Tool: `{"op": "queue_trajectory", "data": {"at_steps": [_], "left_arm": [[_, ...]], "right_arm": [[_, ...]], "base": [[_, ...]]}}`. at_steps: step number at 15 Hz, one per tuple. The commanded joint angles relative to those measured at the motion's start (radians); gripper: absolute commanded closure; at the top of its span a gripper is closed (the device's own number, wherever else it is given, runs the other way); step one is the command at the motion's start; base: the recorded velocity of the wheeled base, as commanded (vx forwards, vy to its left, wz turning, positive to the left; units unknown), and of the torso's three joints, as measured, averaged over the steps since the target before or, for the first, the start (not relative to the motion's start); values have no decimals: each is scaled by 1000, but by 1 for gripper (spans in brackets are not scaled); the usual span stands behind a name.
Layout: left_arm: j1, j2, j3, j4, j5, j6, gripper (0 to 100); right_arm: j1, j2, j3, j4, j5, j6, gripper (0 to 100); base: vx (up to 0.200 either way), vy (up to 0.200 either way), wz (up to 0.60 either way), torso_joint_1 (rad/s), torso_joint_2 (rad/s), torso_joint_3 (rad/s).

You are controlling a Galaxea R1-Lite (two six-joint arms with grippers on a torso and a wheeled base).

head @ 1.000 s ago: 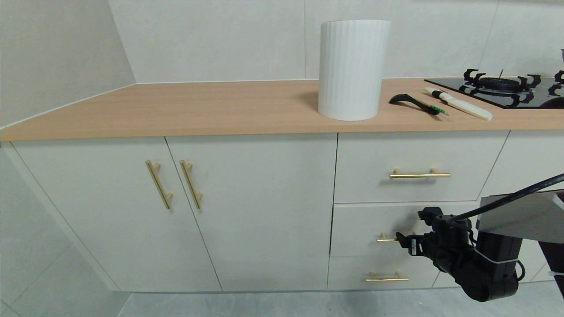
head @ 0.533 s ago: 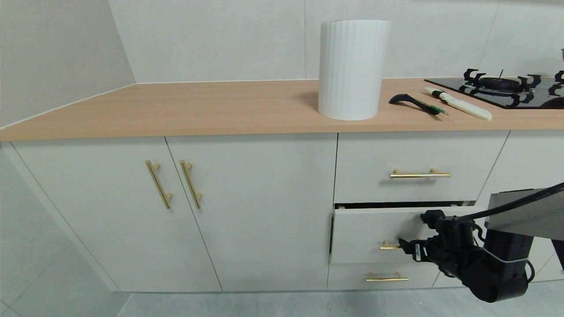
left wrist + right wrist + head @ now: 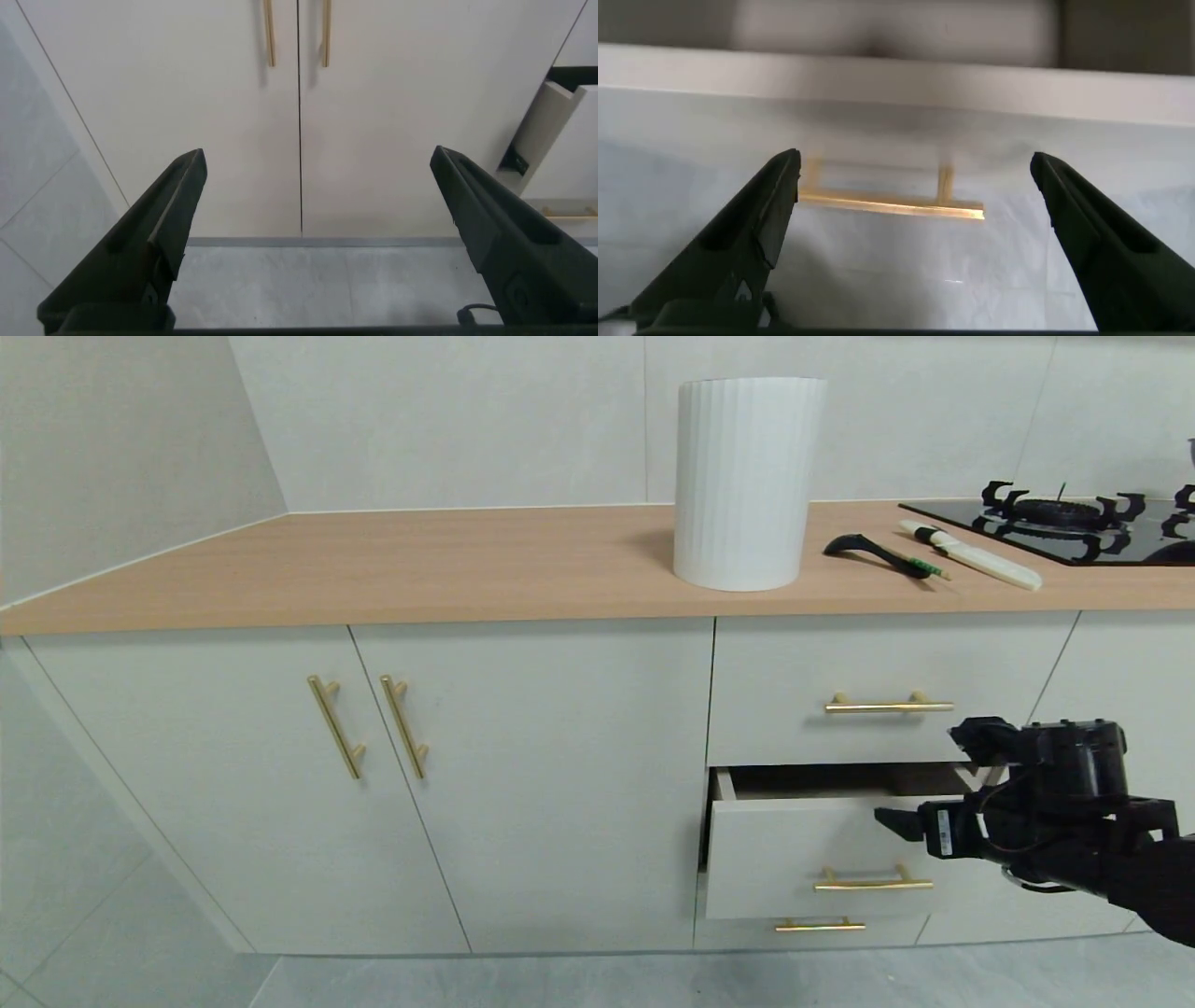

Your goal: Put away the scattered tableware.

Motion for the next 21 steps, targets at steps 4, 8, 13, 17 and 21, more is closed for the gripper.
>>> {"op": "queue_trajectory", "data": {"at_steps": [4, 8, 13, 17, 21], "left_arm": [[1, 2, 0, 0, 1, 0, 0], [1, 0, 0, 0, 1, 0, 0], [1, 2, 0, 0, 1, 0, 0], [1, 2, 0, 0, 1, 0, 0], [1, 0, 0, 0, 1, 0, 0]], "right_arm": [[62, -31, 7, -66, -11, 6, 0], [68, 140, 18, -298, -113, 8, 0], [91, 253, 7, -461, -128, 75, 0], [120, 330, -30, -505, -202, 94, 0], [123, 376, -31, -574, -212, 91, 0]], "base": [[0, 0, 0, 0, 0, 0], [0, 0, 0, 0, 0, 0], [0, 0, 0, 0, 0, 0], [0, 0, 0, 0, 0, 0], [0, 0, 0, 0, 0, 0]]}}
